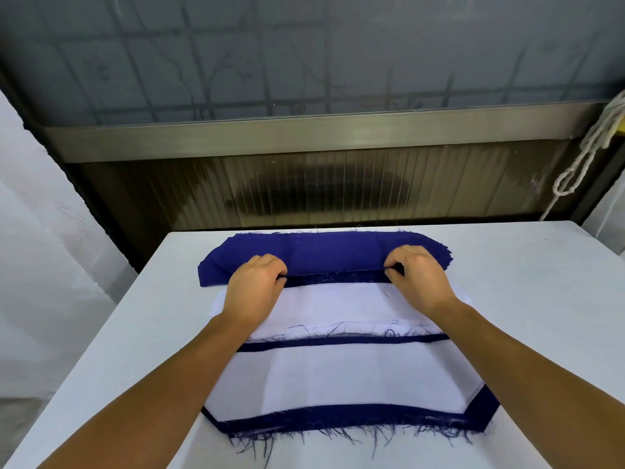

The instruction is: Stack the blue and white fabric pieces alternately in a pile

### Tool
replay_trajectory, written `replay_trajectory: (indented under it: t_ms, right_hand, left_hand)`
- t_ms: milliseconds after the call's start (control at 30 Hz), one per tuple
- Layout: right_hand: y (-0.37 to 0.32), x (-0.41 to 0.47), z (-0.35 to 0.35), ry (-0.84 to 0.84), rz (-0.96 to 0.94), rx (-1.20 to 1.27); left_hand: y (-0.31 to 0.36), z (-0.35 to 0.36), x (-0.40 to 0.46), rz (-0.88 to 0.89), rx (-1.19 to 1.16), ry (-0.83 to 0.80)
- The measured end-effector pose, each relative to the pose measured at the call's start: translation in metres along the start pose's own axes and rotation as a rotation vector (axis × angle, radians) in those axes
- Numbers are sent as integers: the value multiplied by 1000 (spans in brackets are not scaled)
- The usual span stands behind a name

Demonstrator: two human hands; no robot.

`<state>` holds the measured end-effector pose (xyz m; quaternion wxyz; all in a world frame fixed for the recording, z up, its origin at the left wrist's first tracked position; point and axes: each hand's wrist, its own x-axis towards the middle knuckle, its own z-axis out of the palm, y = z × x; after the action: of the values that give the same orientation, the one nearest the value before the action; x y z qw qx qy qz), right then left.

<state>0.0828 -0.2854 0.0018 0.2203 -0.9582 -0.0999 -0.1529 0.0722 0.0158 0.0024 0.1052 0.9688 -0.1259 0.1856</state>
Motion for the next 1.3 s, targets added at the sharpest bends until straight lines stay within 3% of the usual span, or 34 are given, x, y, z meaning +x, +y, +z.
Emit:
replay_trajectory:
  t_ms: [100,167,433,600,700,833,900,1000,1133,1300]
  right_hand:
    - [-8,-26,-17,16,-66,-9]
    - [-13,-47,-30,-42,-14,37]
    - [-22,-87,-89,-448,114,420]
    - [-21,-81,-93,-546,129,349]
    - [-20,-70,-90,-438,116,163]
    - [-26,-64,-94,-65,38,78]
    - [-26,-72,-95,104,-44,60]
    - [-19,-99,-86,263,-230,-31]
    - [-2,-147,-51,181,-383,-90]
    - [6,-174,-27,120,-342,-56]
  left_hand:
    - [0,-20,-18,41,24,7]
    - [-1,-37,-34,56,15,-27]
    - [-8,-108,-59,42,-373,-567]
    - [-14,-111,-52,6,-541,-672]
    - [-17,-104,-45,-11,-444,-604]
    - [-12,-102,-42,-44,-314,-215]
    - [-11,-106,-49,28,-256,-49]
    - [-10,-105,-72,238,-80,63]
    - [-14,-76,-116,365,-54,46]
    - [-12,-46,-150,358,-66,10]
